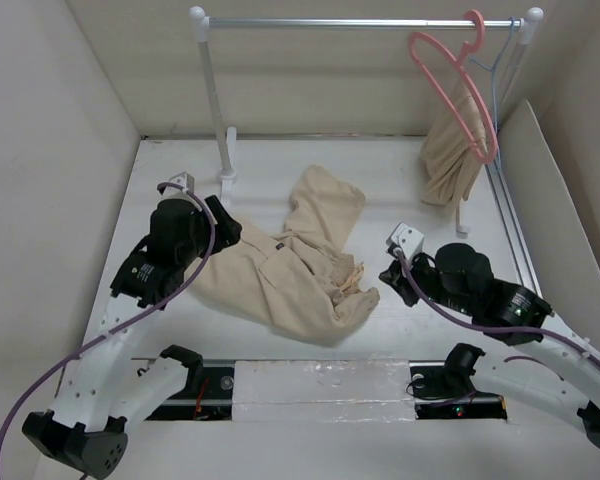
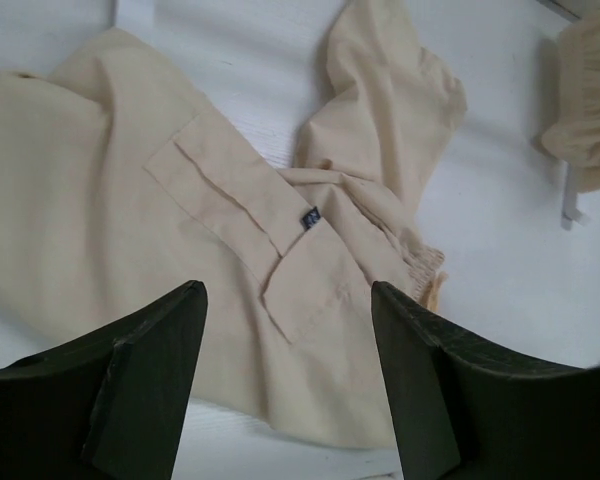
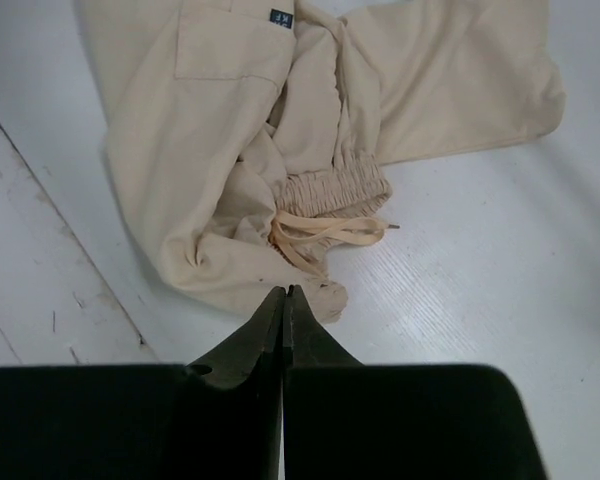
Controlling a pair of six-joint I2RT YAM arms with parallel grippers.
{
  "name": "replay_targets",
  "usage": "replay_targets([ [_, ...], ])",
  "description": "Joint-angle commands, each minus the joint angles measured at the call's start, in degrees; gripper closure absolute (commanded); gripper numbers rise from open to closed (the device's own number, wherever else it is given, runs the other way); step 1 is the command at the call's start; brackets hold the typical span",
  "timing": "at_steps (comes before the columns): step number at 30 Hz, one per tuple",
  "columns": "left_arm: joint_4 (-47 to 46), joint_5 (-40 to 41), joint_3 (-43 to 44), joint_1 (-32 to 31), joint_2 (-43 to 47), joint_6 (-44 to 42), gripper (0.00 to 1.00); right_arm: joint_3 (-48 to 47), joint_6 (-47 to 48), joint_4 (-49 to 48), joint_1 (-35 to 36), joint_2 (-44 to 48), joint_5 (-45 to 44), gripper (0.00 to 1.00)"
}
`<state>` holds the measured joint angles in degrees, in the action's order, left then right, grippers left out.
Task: Place the trousers on the hanger
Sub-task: Flatten out the trousers at the center of the board.
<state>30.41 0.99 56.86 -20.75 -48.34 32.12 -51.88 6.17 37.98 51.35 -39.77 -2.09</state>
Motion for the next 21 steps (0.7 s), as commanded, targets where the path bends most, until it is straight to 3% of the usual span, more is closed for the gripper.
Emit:
replay_targets([
  [1,3.15,9.07,0.71,0.19,-1.40,0.83,0.38,0.54,-1.51,-1.50,-0.20,-0.40,1.29,1.00],
  [2,3.94,11.03,0.71,0.80,-2.89,1.54,0.38,1.33,-2.04,-1.59,-0.20,-0.22,1.64,0.99],
  [3,4.39,12.53,0.45,0.80,-3.69,1.98,0.35,2.12,-2.04,-1.94,-0.20,-0.22,3.65,0.90],
  [4,3.96,13.58,-0.08,2.11,-4.74,1.98,0.20,3.18,-2.13,-2.64,-0.20,-0.22,4.45,0.77],
  [5,3.78,13.42,-0.17,4.30,-6.92,1.81,0.15,4.58,-2.13,-2.82,-0.20,-1.35,4.90,0.53],
  [8,0.53,13.42,-0.52,5.72,-12.11,0.41,0.09,6.60,-1.08,-4.39,-0.20,-4.16,6.74,0.29],
  [11,-2.55,14.91,0.35,5.72,-18.86,-0.56,0.05,7.93,0.50,-6.77,-0.20,-6.63,7.80,0.16],
  [14,-4.04,14.74,2.29,6.25,-26.68,-1.79,0.05,9.60,1.99,-8.71,-0.20,-11.46,8.76,0.10],
  [19,-7.83,11.57,4.14,8.98,-37.52,-3.20,0.05,11.89,4.64,-15.37,-0.73,-19.46,10.88,0.08],
  [21,-8.35,11.40,5.10,8.98,-40.42,-3.47,0.08,12.41,6.39,-18.54,-1.52,-21.74,12.01,0.13],
])
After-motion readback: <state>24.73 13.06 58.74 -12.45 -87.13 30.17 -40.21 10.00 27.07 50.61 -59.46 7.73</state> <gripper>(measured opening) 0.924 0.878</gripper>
